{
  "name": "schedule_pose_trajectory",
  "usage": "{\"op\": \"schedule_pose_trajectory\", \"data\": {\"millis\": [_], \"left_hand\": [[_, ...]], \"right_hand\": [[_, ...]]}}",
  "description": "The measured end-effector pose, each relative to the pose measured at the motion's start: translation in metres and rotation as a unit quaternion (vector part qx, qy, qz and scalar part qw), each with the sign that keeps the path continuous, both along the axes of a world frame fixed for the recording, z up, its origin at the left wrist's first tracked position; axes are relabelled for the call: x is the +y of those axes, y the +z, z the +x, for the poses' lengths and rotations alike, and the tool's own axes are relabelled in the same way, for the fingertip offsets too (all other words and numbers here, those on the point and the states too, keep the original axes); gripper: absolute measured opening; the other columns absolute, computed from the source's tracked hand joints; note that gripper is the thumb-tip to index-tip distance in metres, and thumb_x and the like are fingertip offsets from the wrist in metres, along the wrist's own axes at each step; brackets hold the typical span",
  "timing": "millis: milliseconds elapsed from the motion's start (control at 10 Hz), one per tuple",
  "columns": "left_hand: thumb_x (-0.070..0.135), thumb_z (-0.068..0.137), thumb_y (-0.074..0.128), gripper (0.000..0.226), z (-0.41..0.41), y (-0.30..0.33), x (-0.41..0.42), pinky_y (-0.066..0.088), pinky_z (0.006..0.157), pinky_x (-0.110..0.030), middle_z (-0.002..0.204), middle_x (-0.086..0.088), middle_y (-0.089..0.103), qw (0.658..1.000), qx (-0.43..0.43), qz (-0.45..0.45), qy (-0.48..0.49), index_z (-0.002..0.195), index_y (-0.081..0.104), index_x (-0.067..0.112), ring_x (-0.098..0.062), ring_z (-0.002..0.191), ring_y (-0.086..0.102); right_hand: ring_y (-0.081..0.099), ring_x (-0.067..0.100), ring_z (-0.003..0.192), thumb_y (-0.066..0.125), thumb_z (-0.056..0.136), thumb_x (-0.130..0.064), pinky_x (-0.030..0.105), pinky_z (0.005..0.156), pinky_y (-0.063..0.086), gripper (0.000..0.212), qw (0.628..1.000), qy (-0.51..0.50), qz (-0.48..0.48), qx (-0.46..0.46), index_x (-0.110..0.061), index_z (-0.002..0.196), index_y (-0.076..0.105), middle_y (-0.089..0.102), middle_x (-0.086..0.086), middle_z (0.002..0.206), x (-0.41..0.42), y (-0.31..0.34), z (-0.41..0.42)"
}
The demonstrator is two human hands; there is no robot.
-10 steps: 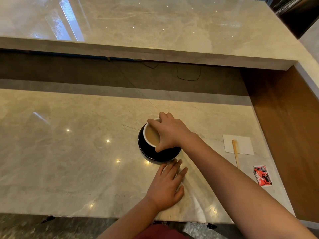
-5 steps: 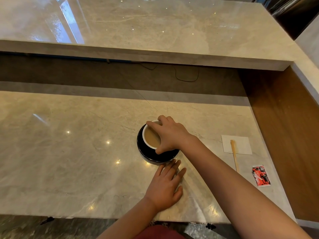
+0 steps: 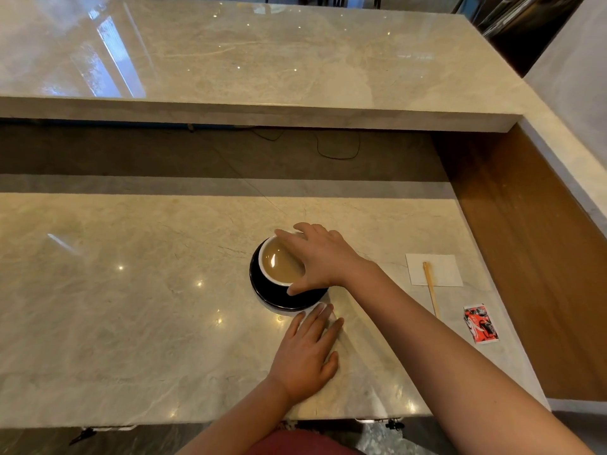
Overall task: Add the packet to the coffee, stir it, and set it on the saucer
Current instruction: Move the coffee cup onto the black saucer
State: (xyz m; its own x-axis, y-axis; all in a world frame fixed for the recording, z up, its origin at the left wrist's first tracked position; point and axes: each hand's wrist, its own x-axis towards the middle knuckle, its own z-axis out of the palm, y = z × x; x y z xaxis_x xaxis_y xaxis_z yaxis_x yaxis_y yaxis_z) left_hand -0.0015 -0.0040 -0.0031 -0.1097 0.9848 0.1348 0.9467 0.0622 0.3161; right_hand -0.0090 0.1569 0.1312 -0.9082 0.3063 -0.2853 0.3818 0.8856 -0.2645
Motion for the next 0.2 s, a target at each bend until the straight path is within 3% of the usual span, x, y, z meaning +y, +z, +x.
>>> {"op": "schedule_pose_trajectory", "data": {"millis": [200], "left_hand": [[0.038,0.086,0.042,0.054,-0.001,0.003,0.003,0.032,0.104,-0.048,0.143,-0.012,0.043,1.0,-0.013,-0.027,-0.006,0.135,0.051,0.017,-0.025,0.134,0.032]], "right_hand": [[0.034,0.03,0.13,0.062,0.075,-0.051,0.047,0.103,0.032,0.073,0.992,-0.116,-0.008,0.049,-0.029,0.138,0.031,0.035,0.011,0.145,0.005,0.003,0.047]]}}
